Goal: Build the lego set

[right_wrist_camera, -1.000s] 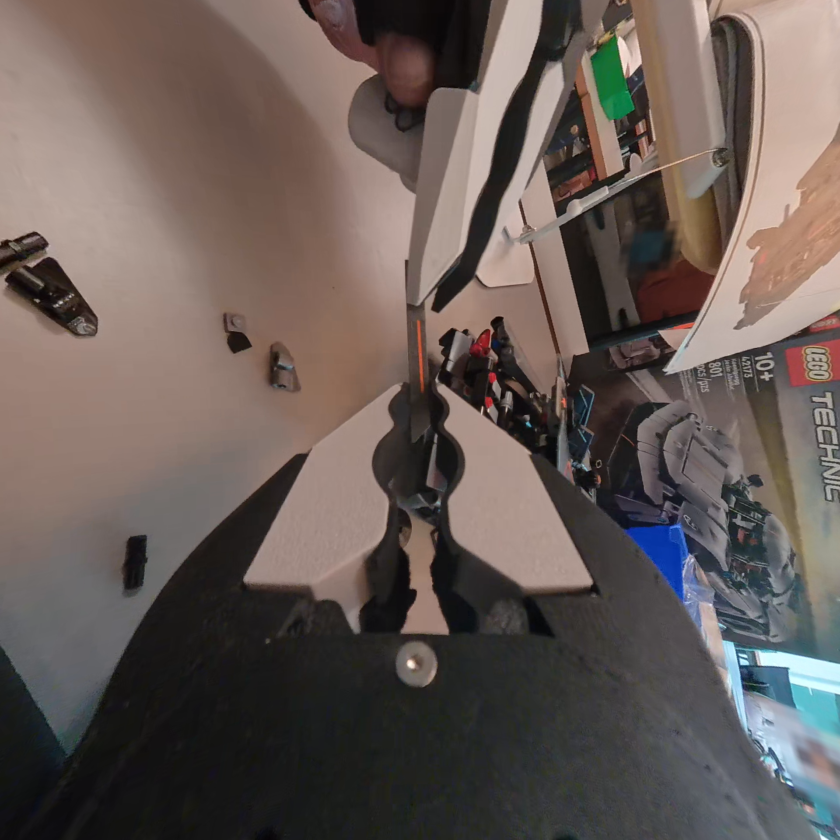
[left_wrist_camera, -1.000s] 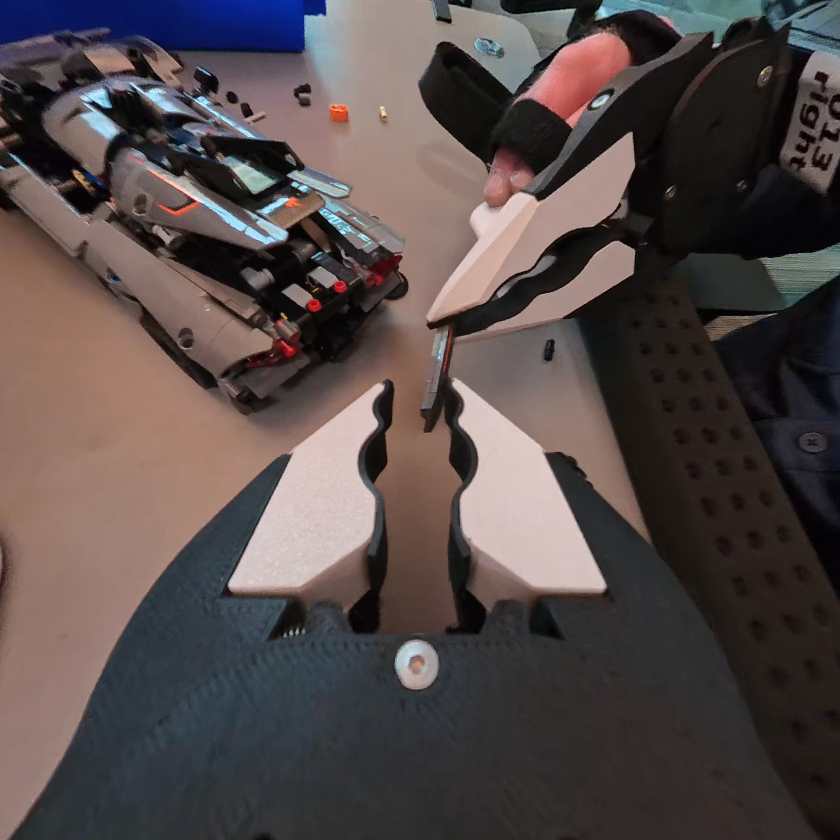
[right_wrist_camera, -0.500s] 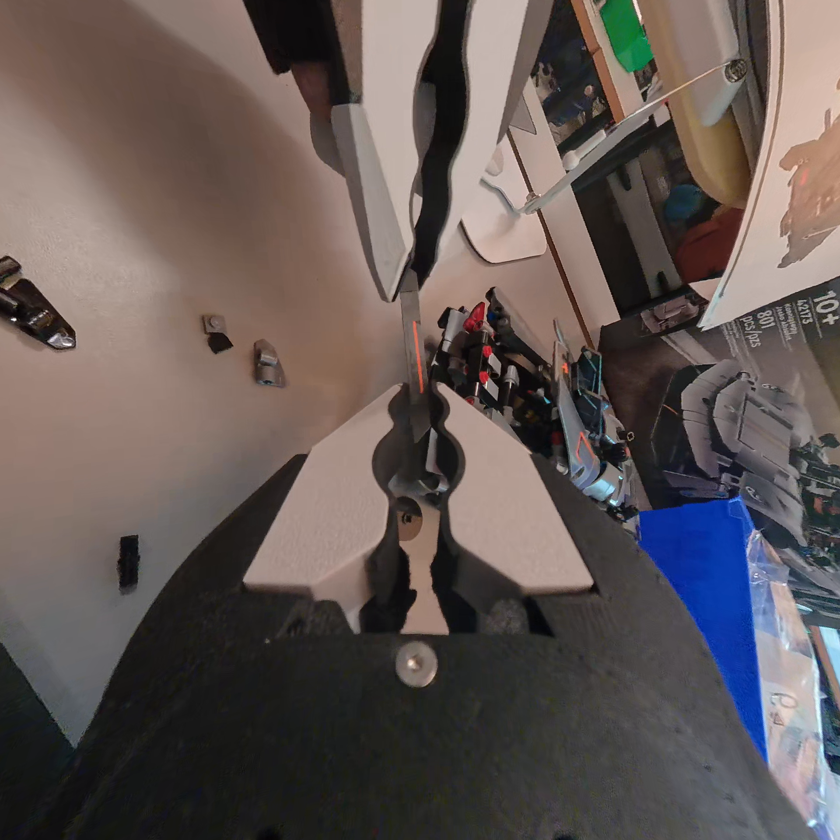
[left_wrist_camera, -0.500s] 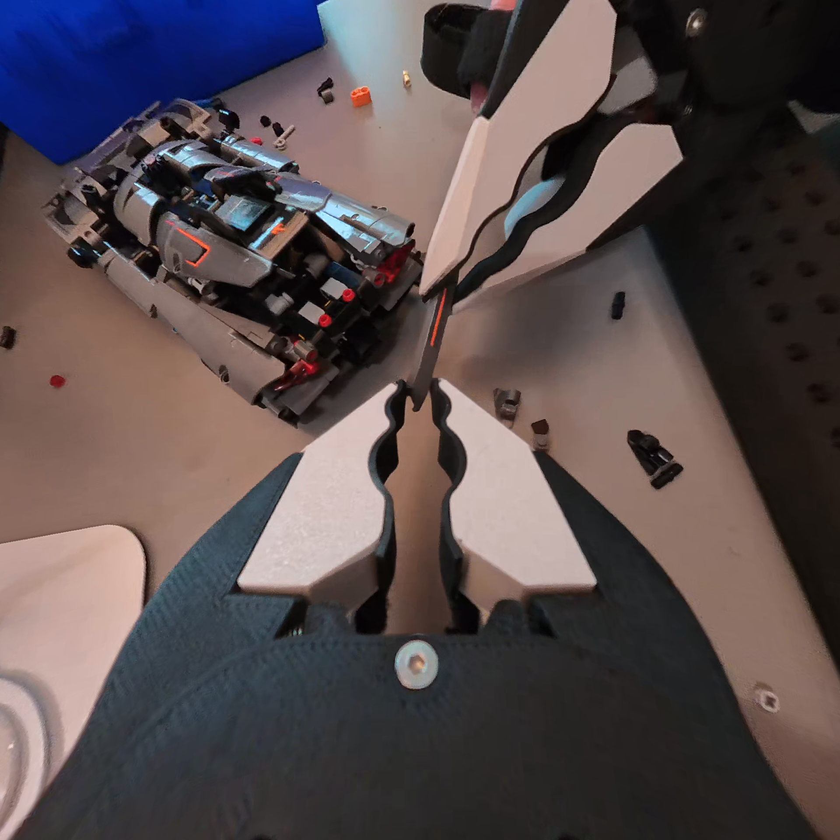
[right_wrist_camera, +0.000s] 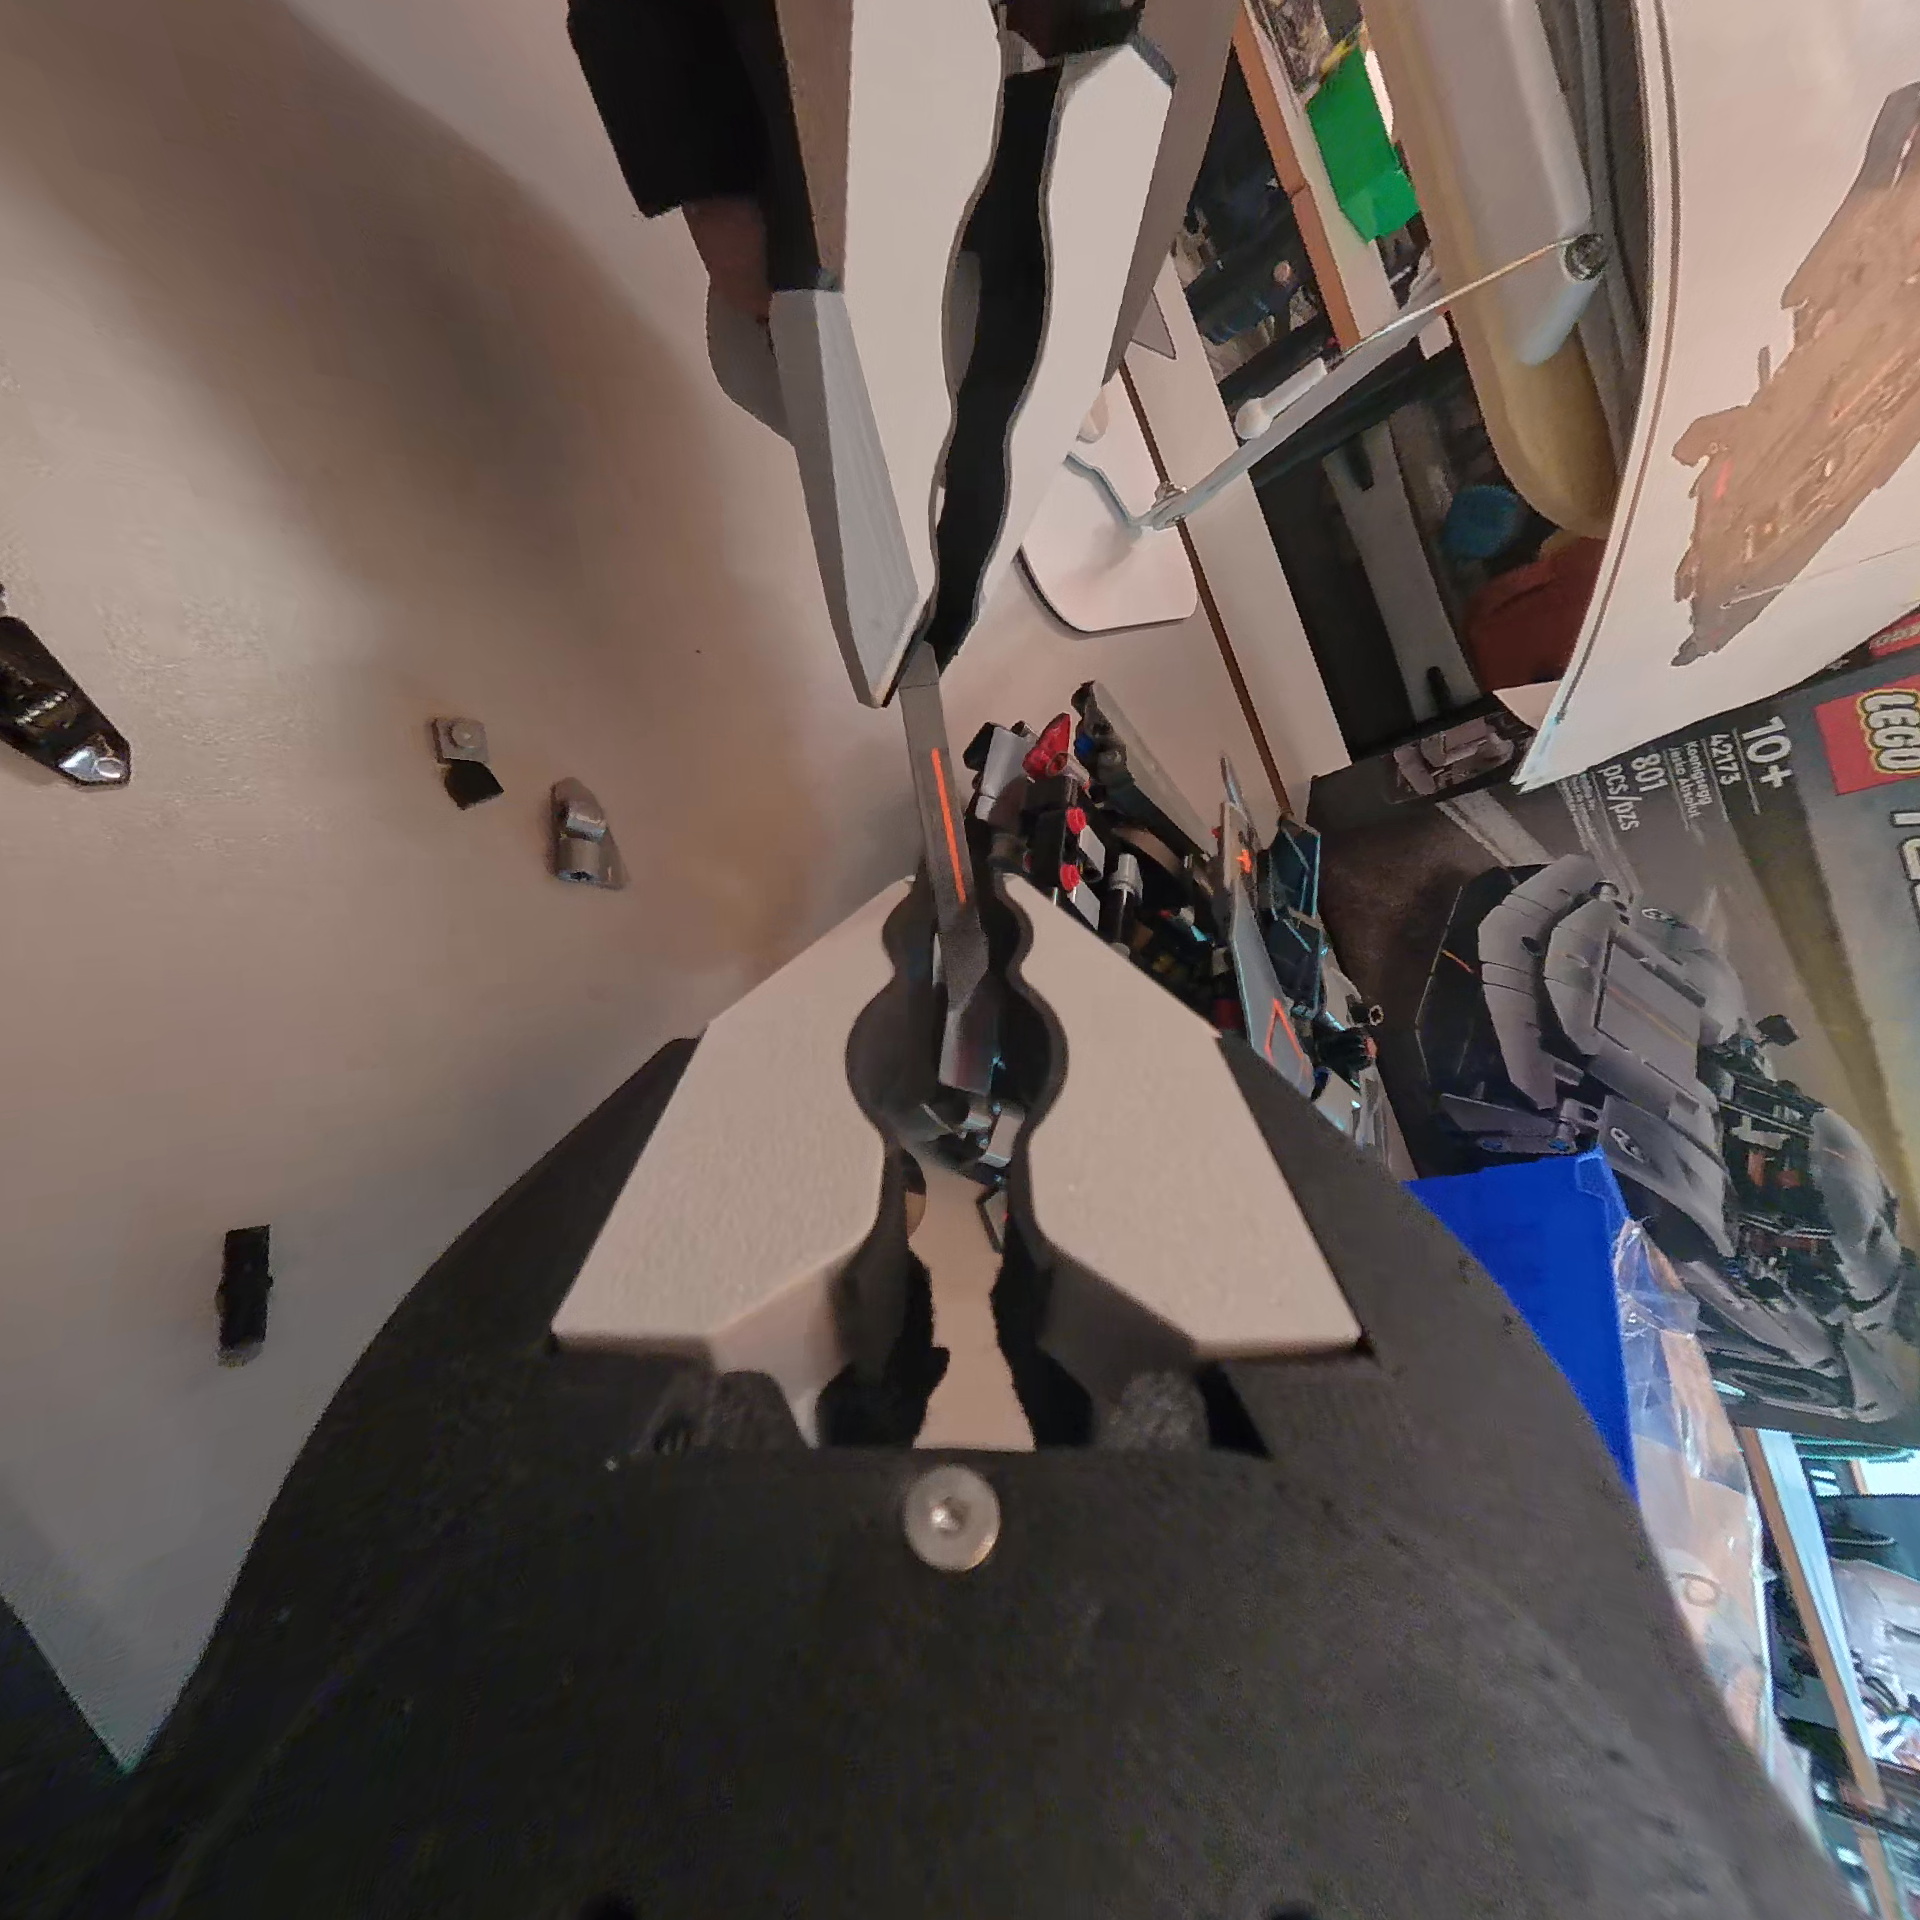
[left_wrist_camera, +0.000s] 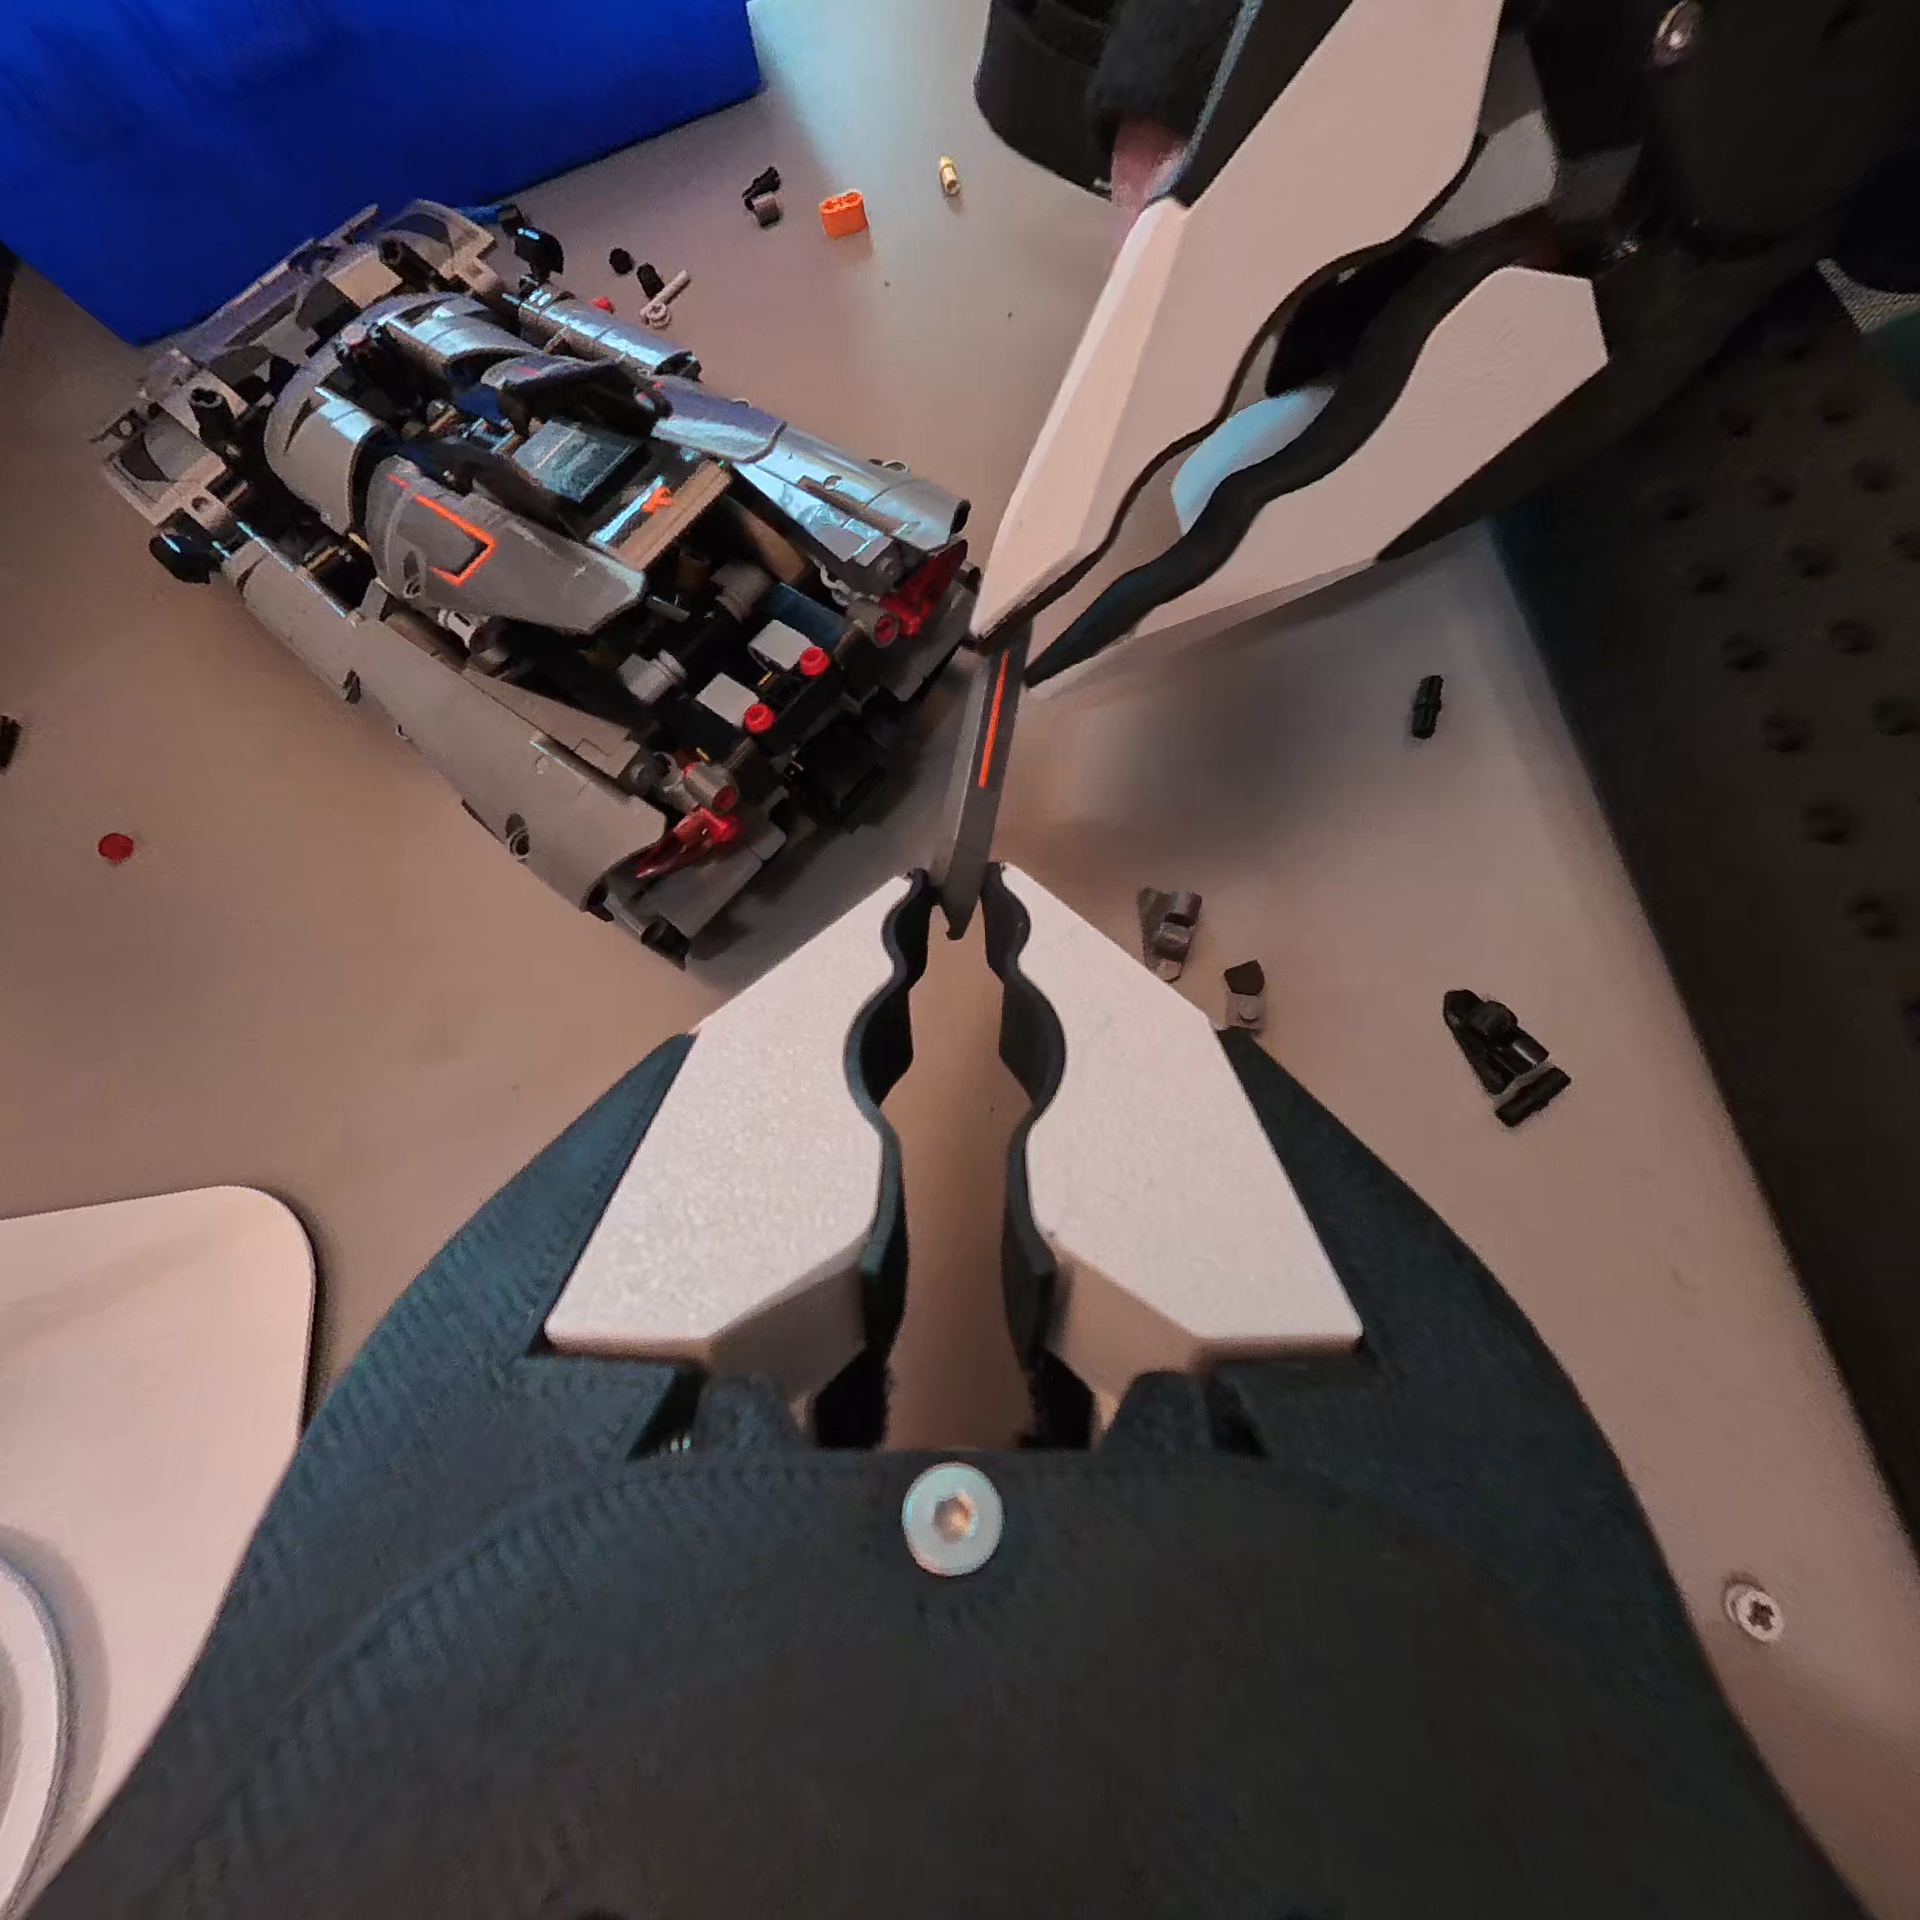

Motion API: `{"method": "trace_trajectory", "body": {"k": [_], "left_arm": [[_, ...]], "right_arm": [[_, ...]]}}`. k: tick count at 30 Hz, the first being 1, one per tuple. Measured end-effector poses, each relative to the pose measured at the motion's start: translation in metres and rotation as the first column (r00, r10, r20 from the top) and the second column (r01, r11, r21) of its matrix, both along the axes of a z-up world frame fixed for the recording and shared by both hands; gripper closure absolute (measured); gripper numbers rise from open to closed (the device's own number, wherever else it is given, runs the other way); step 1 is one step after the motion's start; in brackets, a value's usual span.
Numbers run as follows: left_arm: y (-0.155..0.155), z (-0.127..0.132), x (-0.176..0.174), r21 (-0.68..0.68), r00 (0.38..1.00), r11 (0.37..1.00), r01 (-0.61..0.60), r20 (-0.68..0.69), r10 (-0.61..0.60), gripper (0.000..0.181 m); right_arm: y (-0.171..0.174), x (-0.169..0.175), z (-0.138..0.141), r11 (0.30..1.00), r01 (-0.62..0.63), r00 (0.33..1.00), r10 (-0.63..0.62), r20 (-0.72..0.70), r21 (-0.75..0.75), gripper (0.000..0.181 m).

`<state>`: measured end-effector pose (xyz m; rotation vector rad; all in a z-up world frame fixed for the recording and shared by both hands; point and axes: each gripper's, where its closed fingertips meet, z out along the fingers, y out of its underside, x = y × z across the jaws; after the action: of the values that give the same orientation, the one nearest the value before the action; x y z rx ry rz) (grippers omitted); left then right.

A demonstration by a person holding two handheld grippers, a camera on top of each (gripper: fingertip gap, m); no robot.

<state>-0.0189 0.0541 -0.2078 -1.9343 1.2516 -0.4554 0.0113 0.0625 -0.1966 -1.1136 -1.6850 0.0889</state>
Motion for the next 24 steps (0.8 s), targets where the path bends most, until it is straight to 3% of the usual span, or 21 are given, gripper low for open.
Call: {"method": "trace_trajectory", "body": {"k": [15,24], "left_arm": [[-0.003,0.013,0.008,-0.134,0.979,0.991,0.020,0.204,0.008,0.174],[-0.002,0.017,0.010,-0.230,0.945,0.972,0.038,0.324,0.040,0.175]], "right_arm": [[-0.004,-0.003,-0.003,0.989,-0.008,0.998,0.000,0.058,0.145,0.173],[0.000,-0.004,-0.003,0.989,0.013,0.998,-0.022,0.056,0.147,0.176]]}}
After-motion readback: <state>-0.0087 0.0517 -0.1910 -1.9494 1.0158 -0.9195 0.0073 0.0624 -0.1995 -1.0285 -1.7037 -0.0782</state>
